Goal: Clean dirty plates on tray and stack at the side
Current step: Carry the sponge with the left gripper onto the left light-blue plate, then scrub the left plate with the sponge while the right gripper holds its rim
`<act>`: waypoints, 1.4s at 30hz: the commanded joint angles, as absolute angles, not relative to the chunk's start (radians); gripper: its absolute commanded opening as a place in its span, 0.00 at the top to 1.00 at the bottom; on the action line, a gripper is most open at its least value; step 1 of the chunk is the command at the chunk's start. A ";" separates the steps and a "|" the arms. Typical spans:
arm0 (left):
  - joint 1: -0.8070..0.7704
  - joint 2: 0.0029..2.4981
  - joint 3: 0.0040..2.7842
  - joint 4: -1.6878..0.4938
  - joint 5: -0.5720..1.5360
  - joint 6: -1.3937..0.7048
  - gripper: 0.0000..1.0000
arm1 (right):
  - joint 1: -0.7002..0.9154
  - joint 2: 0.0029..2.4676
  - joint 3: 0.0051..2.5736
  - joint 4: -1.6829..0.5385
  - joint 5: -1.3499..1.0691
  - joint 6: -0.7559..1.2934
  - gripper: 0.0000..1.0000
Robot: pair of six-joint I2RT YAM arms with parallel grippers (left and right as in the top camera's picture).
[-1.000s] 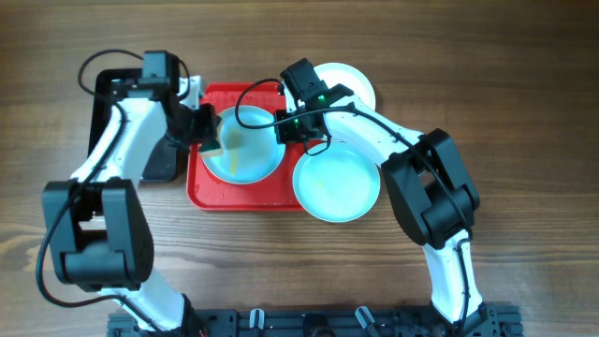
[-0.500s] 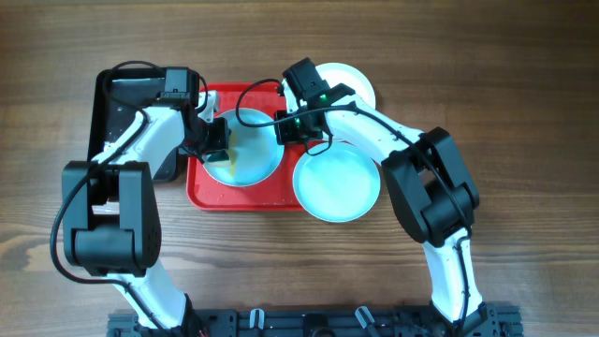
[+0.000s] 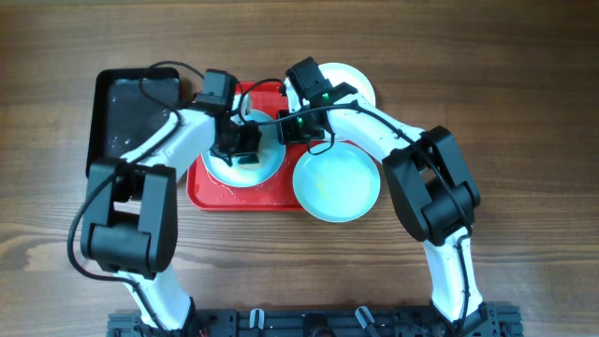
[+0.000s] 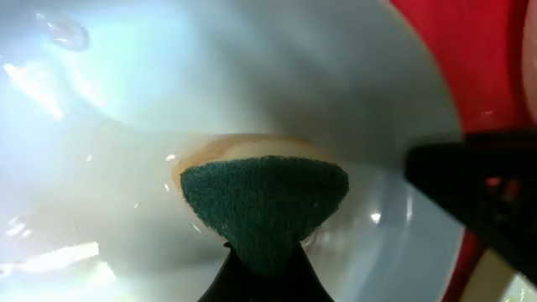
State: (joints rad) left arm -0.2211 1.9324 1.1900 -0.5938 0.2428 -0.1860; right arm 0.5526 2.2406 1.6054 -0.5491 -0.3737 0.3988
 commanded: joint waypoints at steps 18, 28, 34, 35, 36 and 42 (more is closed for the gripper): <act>-0.258 1.969 1.232 -0.773 -0.079 -0.233 0.96 | 0.557 2.254 1.621 -0.541 -0.416 0.393 0.96; -0.274 1.969 1.232 -0.813 0.347 0.019 0.96 | 0.557 2.254 1.621 -0.541 -0.416 0.393 0.96; -0.258 1.969 1.232 -0.628 0.176 -0.160 0.96 | 0.557 2.254 1.621 -0.543 -0.416 0.393 0.96; -0.257 1.969 1.232 -0.582 0.143 -0.194 0.96 | 0.557 2.254 1.621 -0.543 -0.416 0.393 0.96; -0.257 1.969 1.232 -0.538 0.117 -0.217 0.96 | 0.557 2.254 1.621 -0.543 -0.416 0.393 0.96; -0.257 1.969 1.232 -0.374 0.014 -0.297 0.96 | 0.557 2.254 1.621 -0.555 -0.416 0.393 0.96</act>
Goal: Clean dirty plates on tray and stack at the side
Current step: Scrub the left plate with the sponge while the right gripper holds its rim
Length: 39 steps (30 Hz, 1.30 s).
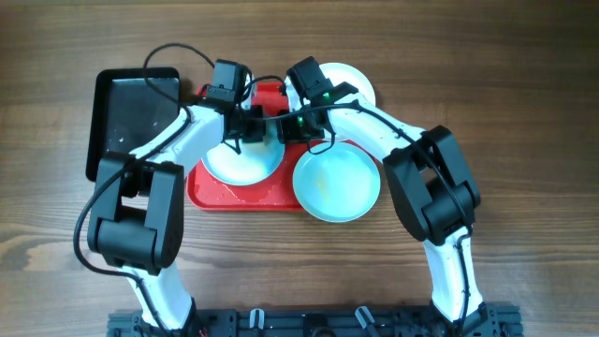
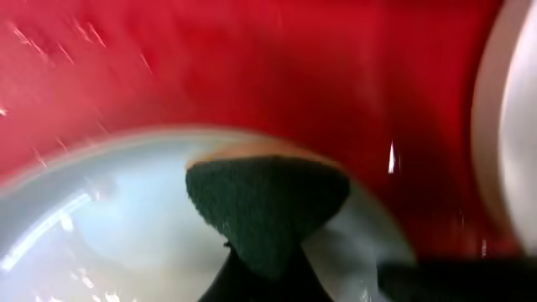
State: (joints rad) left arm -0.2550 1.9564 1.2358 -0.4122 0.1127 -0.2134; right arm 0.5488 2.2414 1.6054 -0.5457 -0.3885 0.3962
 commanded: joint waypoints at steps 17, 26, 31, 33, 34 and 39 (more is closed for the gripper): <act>-0.257 1.969 1.232 -0.847 0.035 -0.228 0.96 | 0.557 2.254 1.621 -0.554 -0.416 0.395 0.96; -0.294 1.969 1.138 -0.727 0.366 -0.086 0.96 | 0.557 2.254 1.621 -0.555 -0.416 0.394 0.96; -0.299 1.969 1.071 -0.638 0.227 -0.176 0.96 | 0.557 2.254 1.621 -0.554 -0.416 0.395 0.96; -0.299 1.969 1.063 -0.647 0.103 -0.234 0.96 | 0.557 2.254 1.621 -0.554 -0.416 0.395 0.96; -0.299 1.969 1.063 -0.660 0.056 -0.250 0.96 | 0.557 2.254 1.621 -0.554 -0.416 0.395 0.96; -0.299 1.969 1.064 -0.774 -0.149 -0.384 0.96 | 0.557 2.254 1.621 -0.552 -0.416 0.395 0.96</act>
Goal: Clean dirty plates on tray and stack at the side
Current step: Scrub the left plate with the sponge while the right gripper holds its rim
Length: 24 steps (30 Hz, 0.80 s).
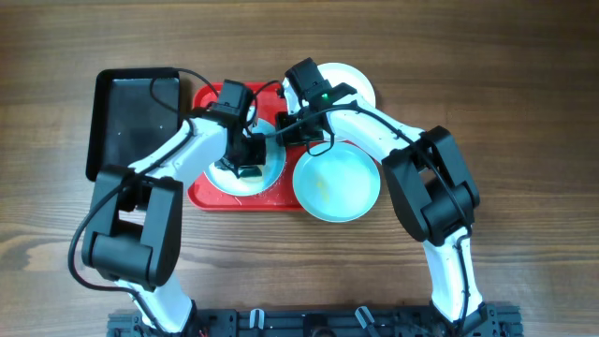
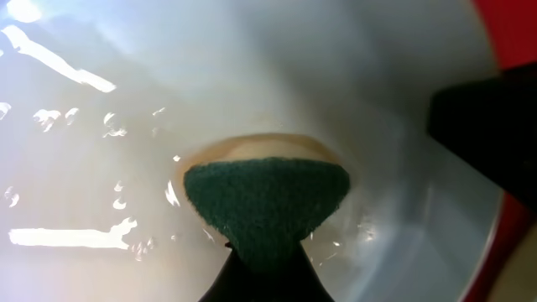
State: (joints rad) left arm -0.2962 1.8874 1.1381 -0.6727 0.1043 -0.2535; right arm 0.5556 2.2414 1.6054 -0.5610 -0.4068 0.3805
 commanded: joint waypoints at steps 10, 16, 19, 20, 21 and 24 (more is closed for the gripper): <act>-0.299 1.961 1.070 -0.938 -0.268 -0.573 0.96 | 0.556 2.255 1.621 -0.551 -0.416 0.406 0.96; -0.299 1.961 1.070 -0.907 -0.028 -0.286 0.96 | 0.551 2.271 1.621 -0.551 -0.447 0.414 0.96; -0.299 1.961 1.070 -0.863 0.084 -0.197 0.96 | 0.551 2.271 1.621 -0.551 -0.447 0.415 0.96; -0.299 1.961 1.070 -0.842 0.106 -0.187 0.96 | 0.551 2.271 1.621 -0.552 -0.447 0.415 0.96; -0.299 1.961 1.070 -0.818 0.117 -0.186 0.96 | 0.551 2.271 1.621 -0.553 -0.447 0.415 0.96; -0.299 1.961 1.070 -0.735 0.135 -0.186 0.96 | 0.551 2.271 1.621 -0.555 -0.447 0.414 0.96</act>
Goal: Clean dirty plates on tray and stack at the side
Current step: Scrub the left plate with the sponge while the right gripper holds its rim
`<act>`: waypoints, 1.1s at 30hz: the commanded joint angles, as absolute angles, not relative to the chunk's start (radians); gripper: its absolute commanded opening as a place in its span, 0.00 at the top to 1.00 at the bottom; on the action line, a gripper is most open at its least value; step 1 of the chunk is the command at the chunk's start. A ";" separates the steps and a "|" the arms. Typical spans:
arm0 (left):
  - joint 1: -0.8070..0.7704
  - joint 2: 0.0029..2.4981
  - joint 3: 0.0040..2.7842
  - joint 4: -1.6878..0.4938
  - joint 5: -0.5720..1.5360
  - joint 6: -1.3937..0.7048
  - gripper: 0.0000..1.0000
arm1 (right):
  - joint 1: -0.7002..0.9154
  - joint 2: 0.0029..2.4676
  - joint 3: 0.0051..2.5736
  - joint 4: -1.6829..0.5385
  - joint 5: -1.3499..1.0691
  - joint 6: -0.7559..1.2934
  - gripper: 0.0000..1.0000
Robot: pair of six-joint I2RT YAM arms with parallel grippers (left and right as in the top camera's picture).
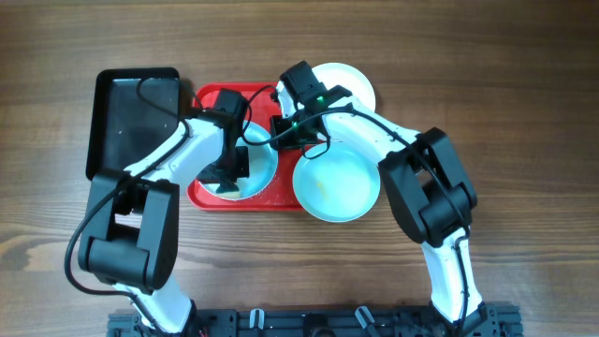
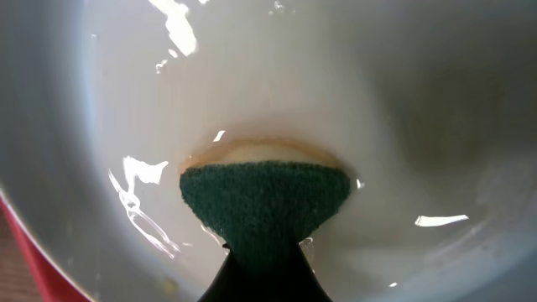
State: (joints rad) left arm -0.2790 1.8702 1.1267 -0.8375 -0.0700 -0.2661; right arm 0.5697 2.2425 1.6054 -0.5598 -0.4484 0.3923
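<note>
A wet pale plate (image 1: 260,167) lies on the red tray (image 1: 213,101). My left gripper (image 1: 227,176) is over the plate's lower left part, shut on a green sponge (image 2: 264,201) with a yellow backing. The left wrist view shows the sponge pressed onto the plate's glistening inside (image 2: 377,101), with a strip of red tray (image 2: 21,252) at lower left. My right gripper (image 1: 280,129) sits at the plate's upper right rim; whether its jaws clamp the rim does not show. No right wrist view is given.
A larger pale plate (image 1: 337,183) with a yellowish smear lies on the table right of the tray. A white plate (image 1: 351,82) sits behind it, partly under the right arm. A black tray (image 1: 131,117) stands left of the red one.
My left gripper, with the sponge, has shifted from the plate's middle toward its lower left edge. The right arm has stayed at the plate's rim.
The sponge was first pressed on the plate's middle. Then it was at the plate's far edge, over the red tray. Then it was back on the plate's wet middle, and now near the lower left edge. The right gripper stayed at the rim throughout.
</note>
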 commanded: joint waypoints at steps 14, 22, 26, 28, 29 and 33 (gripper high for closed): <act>-0.299 1.961 1.070 -0.440 -0.250 -0.481 0.96 | 0.551 2.271 1.621 -0.554 -0.447 0.414 0.96; -0.299 1.961 1.076 -0.608 -0.480 -0.690 0.96 | 0.551 2.271 1.621 -0.554 -0.446 0.414 0.96; -0.299 1.961 1.104 -0.727 -0.370 -0.624 0.96 | 0.551 2.271 1.621 -0.553 -0.446 0.414 0.96; -0.299 1.961 1.117 -0.747 -0.226 -0.502 0.96 | 0.551 2.271 1.621 -0.553 -0.446 0.414 0.96; -0.299 1.961 1.120 -0.746 -0.154 -0.449 0.96 | 0.551 2.271 1.621 -0.553 -0.446 0.414 0.96; -0.299 1.961 1.124 -0.701 0.267 -0.169 0.96 | 0.551 2.271 1.621 -0.554 -0.446 0.414 0.96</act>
